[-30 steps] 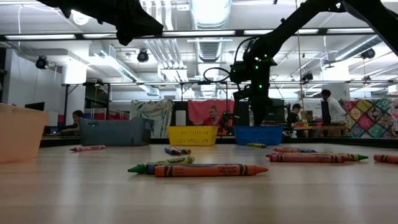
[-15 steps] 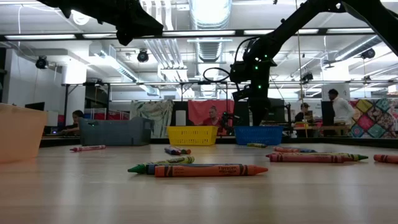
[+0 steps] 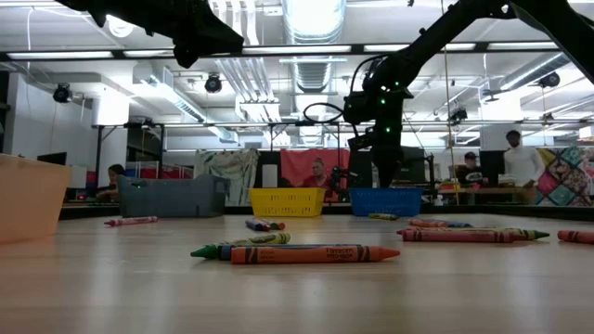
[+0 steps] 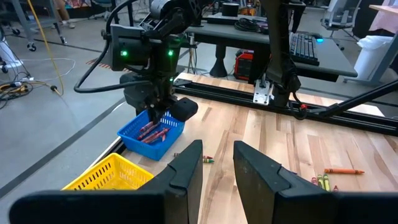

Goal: Sort crayons
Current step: Put the red crayon into the blue bin, then put the orange crayon into the orange bin

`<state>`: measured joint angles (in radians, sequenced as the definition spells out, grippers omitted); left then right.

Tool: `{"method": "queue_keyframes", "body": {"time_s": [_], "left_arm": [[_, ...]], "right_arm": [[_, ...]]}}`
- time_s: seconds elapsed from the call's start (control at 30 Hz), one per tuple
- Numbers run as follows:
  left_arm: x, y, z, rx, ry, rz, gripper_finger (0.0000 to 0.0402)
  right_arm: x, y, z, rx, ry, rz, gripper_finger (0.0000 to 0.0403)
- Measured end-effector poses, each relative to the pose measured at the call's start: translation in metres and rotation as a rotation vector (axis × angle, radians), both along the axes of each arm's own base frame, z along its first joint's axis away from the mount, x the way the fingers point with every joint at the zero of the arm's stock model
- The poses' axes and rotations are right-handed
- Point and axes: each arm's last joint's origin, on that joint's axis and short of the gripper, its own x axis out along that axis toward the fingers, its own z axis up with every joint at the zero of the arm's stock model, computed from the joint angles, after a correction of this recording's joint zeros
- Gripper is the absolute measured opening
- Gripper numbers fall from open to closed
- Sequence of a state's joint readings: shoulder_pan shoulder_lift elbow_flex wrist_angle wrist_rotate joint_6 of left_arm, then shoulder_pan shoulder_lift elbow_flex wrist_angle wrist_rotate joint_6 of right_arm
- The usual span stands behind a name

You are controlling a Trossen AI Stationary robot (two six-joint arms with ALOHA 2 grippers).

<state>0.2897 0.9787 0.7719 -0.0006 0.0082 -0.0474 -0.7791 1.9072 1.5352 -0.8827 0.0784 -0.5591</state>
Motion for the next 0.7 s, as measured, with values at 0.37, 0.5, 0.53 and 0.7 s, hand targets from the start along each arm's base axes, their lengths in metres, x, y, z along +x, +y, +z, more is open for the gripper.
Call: {"method": "queue_keyframes", "body": {"time_s": [0.37, 0.5, 0.53, 0.7], "left_arm": [[0.0, 0.0, 0.0, 0.0, 0.0, 0.0, 0.0073], [0.0, 0.0, 0.0, 0.0, 0.0, 0.0, 0.0073], [0.0, 0.0, 0.0, 0.0, 0.0, 0.0, 0.0073], [0.0, -0.0001, 0.0, 0.0, 0.0, 0.0, 0.0073]], "right_arm": [[0.0005, -0.0002, 0.0004, 0.013, -0.032, -0.098, 0.0091], [0.0004, -0.0001, 0.0005, 0.013, -0.033, -0.098, 0.0127], [0.0004, -0.0001, 0.0006, 0.012, -0.033, -0.1, 0.0134], [-0.0017, 0.0019, 0.01, 0.005, -0.061, -0.152, 0.0141]]}}
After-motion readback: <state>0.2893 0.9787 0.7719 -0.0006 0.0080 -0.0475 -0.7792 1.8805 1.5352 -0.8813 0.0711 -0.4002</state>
